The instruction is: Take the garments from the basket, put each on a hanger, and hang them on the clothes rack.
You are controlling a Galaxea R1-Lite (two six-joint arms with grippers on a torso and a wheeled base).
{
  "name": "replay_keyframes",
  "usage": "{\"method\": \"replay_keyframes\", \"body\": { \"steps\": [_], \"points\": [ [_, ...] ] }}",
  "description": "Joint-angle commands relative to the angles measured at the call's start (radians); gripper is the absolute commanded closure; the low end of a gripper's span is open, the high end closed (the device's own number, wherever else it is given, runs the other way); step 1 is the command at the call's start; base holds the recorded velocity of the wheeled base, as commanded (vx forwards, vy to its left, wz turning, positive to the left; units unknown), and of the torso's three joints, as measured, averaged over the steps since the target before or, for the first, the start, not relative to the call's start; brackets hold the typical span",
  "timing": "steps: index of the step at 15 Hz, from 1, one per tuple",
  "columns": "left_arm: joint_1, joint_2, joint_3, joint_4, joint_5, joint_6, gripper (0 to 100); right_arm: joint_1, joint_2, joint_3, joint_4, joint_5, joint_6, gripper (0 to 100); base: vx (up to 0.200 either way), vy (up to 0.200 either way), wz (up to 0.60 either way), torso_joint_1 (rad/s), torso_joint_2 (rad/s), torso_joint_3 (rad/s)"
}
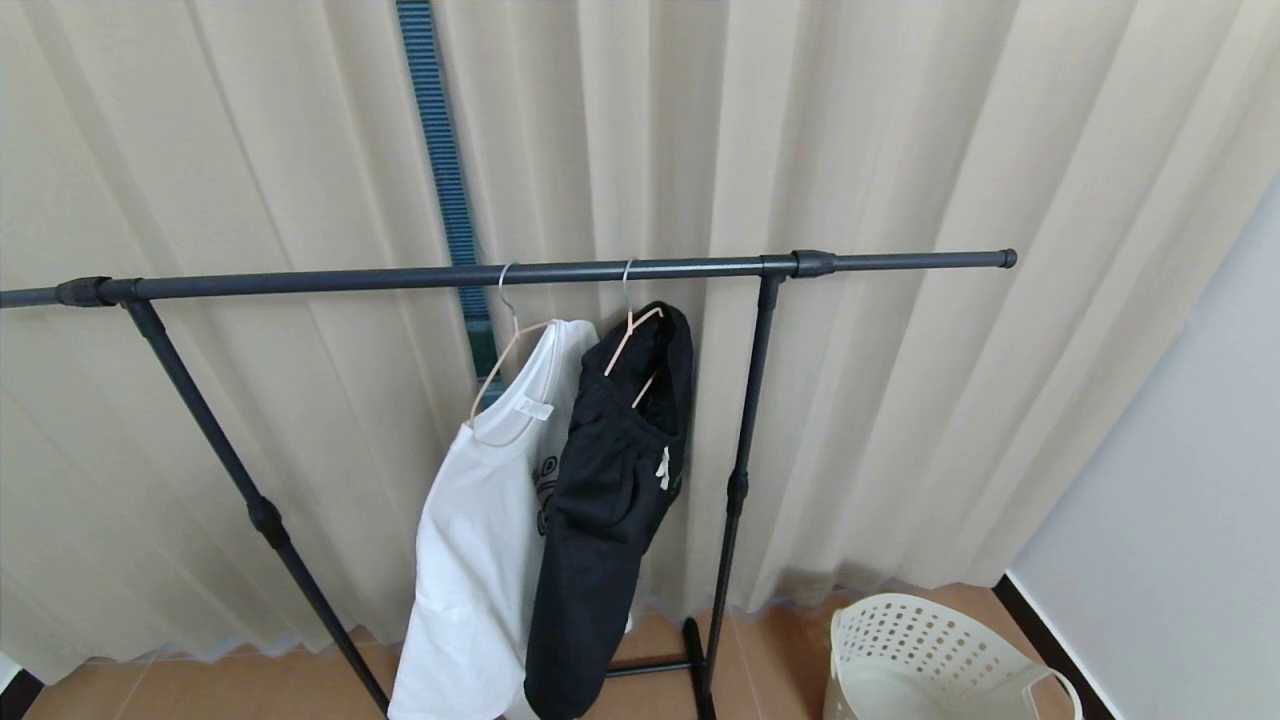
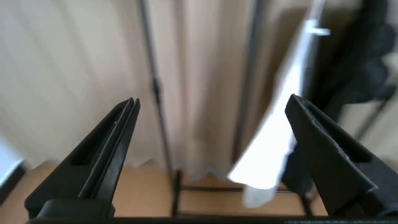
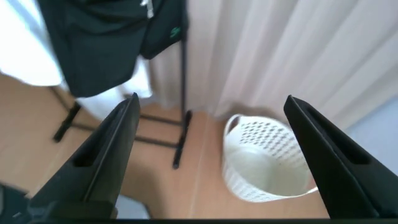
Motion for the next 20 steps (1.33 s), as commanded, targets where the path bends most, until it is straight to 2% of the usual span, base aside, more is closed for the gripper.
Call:
{"method": "replay_keyframes", "body": {
  "steps": [1, 2, 3, 4, 6, 8, 10, 12, 13, 14, 20],
  "points": [
    [-0.007, -0.03, 0.002, 0.004, -0.007, -0.001, 0, -0.194, -0.193, 0.0, 0.018, 0.007, -0.12, 0, 0.0, 0.0, 0.0, 0.0, 0.0, 0.0],
    [-0.007, -0.03, 0.002, 0.004, -0.007, -0.001, 0, -0.217, -0.217, 0.003, 0.018, -0.002, -0.143, 0, 0.0, 0.0, 0.0, 0.0, 0.0, 0.0],
    [-0.007, -0.03, 0.002, 0.004, -0.007, -0.002, 0, -0.197, -0.229, 0.012, -0.005, -0.113, -0.169, 0, 0.0, 0.0, 0.0, 0.0, 0.0, 0.0],
    [-0.009, -0.03, 0.002, 0.004, -0.007, -0.001, 0, -0.197, -0.229, 0.017, -0.018, -0.141, -0.151, 0, 0.0, 0.0, 0.0, 0.0, 0.0, 0.0],
    [-0.009, -0.03, 0.002, 0.004, -0.007, -0.007, 0, -0.197, -0.229, 0.02, -0.022, -0.117, -0.034, 0, 0.0, 0.0, 0.0, 0.0, 0.0, 0.0],
    [-0.009, -0.03, 0.002, 0.004, -0.007, -0.045, 0, -0.19, -0.225, 0.02, 0.014, 0.071, 0.012, 0, 0.0, 0.0, 0.0, 0.0, 0.0, 0.0],
    [-0.007, -0.03, 0.002, 0.004, -0.007, -0.065, 0, -0.189, -0.223, 0.018, 0.021, 0.064, 0.013, 0, 0.0, 0.0, 0.0, 0.0, 0.0, 0.0],
    [-0.009, -0.03, 0.002, 0.004, -0.007, -0.064, 0, -0.194, -0.229, 0.047, -0.045, -0.11, 0.029, 0, 0.0, 0.0, 0.0, 0.0, 0.0, 0.0],
    [-0.009, -0.03, 0.002, 0.004, -0.007, -0.064, 0, -0.194, -0.229, 0.054, -0.061, -0.07, 0.023, 0, 0.0, 0.0, 0.0, 0.0, 0.0, 0.0],
    [-0.009, -0.03, 0.002, 0.004, -0.007, -0.065, 0, -0.194, -0.229, 0.049, -0.055, 0.037, 0.02, 0, 0.0, 0.0, 0.0, 0.0, 0.0, 0.0],
    [-0.009, -0.03, 0.002, 0.004, -0.007, -0.064, 0, -0.194, -0.229, 0.049, -0.056, 0.034, 0.043, 0, 0.0, 0.0, 0.0, 0.0, 0.0, 0.0]
  ]
}}
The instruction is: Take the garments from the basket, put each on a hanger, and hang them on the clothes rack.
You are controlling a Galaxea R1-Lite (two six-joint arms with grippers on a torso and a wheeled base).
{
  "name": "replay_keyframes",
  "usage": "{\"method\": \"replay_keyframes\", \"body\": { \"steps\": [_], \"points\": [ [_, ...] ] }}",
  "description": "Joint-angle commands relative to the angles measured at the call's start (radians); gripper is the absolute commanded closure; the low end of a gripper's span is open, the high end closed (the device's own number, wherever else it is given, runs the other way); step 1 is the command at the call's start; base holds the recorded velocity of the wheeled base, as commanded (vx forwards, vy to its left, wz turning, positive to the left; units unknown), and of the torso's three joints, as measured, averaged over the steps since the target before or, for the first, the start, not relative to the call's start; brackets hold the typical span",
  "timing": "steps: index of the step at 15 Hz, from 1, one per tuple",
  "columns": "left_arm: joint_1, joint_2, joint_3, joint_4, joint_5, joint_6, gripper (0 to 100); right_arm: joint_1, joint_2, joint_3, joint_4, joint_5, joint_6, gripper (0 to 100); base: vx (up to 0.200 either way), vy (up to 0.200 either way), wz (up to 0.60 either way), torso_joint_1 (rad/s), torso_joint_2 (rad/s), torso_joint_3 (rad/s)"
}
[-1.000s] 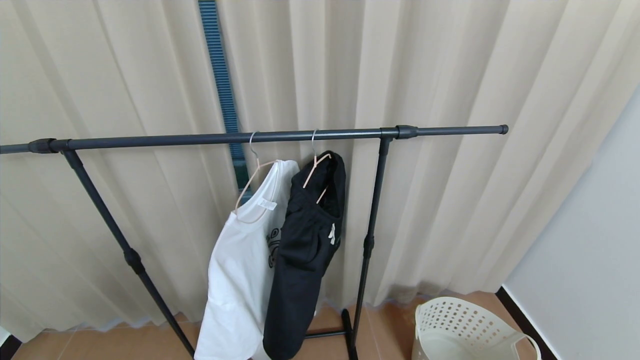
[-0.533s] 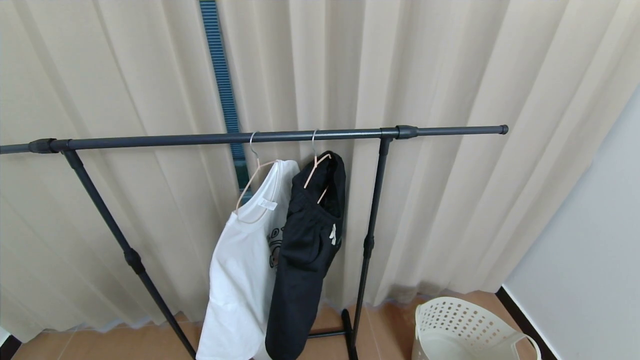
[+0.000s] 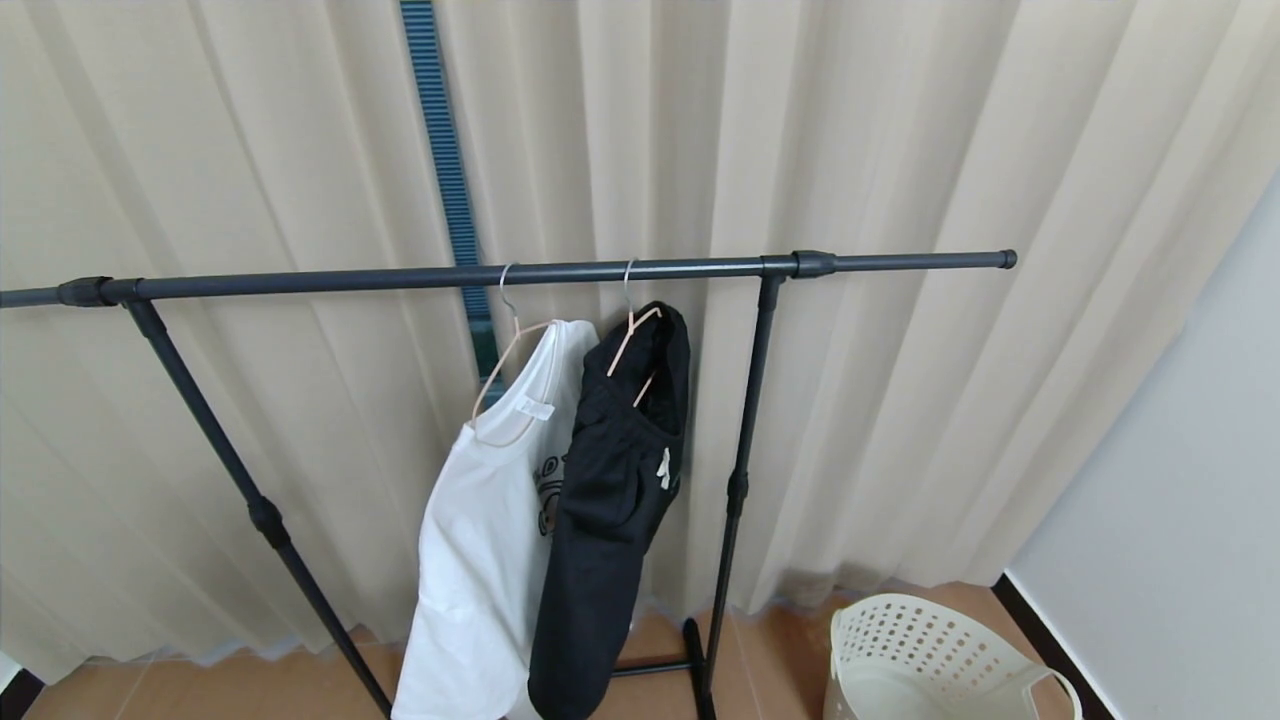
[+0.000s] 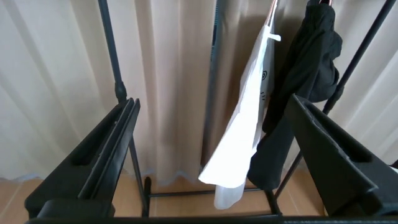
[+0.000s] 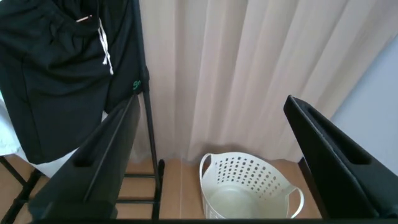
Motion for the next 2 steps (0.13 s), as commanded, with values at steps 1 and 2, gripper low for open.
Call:
{"method": "replay_keyframes", "body": {
  "steps": [1, 2],
  "points": [
    [0.0, 0.002, 0.0, 0.0, 0.001, 0.0, 0, 0.001, 0.001, 0.0, 0.0, 0.0, 0.0, 0, 0.0, 0.0, 0.0, 0.0, 0.0, 0.0],
    [0.0, 0.002, 0.0, 0.0, 0.001, 0.0, 0, 0.001, 0.001, 0.0, 0.0, 0.0, 0.0, 0, 0.0, 0.0, 0.0, 0.0, 0.0, 0.0]
  ]
}}
